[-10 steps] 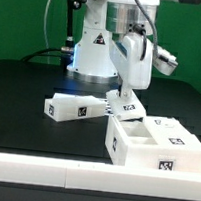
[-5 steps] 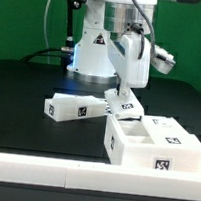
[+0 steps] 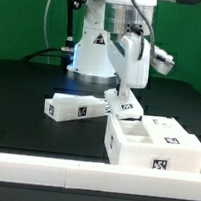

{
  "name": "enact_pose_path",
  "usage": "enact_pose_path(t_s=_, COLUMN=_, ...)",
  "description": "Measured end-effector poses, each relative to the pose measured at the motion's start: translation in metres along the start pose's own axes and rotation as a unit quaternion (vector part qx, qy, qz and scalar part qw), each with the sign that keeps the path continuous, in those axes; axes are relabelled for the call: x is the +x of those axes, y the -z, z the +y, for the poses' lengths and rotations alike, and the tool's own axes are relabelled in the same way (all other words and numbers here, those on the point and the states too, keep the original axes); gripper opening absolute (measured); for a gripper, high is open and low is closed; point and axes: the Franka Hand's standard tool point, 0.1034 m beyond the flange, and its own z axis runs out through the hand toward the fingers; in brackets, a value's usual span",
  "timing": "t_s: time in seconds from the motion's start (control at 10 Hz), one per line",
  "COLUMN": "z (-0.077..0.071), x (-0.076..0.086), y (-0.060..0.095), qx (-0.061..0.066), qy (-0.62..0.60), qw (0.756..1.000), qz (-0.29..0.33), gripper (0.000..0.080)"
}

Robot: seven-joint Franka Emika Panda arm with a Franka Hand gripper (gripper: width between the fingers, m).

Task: Assemble cabinet

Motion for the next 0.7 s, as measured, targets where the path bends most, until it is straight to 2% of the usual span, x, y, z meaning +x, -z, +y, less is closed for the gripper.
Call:
enact_pose_path(t_s=0.3, z=-0.0001, x=0.0015, y=-0.0010, qx=-0.001, qy=-0.001, qw=1.000, qz=0.001, gripper=0.0064)
enact_pose_path(t_s=0.7, z=-0.0061, x=0.0019, y=0.0037, qx=0.003, qy=-0.001, qw=1.000, qz=0.000, gripper=0.0064)
